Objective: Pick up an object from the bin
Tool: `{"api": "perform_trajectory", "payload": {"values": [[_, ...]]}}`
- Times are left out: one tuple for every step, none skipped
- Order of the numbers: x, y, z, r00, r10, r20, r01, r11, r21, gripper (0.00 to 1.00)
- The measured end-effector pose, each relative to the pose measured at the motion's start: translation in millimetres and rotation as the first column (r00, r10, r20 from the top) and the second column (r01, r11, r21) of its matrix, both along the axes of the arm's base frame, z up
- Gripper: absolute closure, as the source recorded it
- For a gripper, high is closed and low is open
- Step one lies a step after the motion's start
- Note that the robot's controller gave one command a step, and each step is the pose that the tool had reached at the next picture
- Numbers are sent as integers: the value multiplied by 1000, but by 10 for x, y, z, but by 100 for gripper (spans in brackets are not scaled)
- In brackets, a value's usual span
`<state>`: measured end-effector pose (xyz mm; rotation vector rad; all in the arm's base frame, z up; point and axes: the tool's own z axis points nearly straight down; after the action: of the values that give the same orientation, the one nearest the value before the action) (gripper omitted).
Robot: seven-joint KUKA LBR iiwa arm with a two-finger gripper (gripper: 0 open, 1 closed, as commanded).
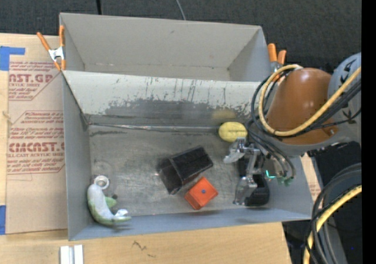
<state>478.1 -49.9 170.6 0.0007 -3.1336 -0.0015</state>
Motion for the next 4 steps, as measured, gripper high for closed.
{"api": "perform_trajectory", "payload": {"values": [[20, 2, 37, 1000, 1, 8, -1, 1000, -1, 0], [23, 166, -130, 991, 132, 12, -132, 991, -3, 0], [23, 674, -731, 920, 393, 13, -393, 920, -1, 0], [12, 559, -582, 859, 512, 9, -512, 859, 0, 0]]}}
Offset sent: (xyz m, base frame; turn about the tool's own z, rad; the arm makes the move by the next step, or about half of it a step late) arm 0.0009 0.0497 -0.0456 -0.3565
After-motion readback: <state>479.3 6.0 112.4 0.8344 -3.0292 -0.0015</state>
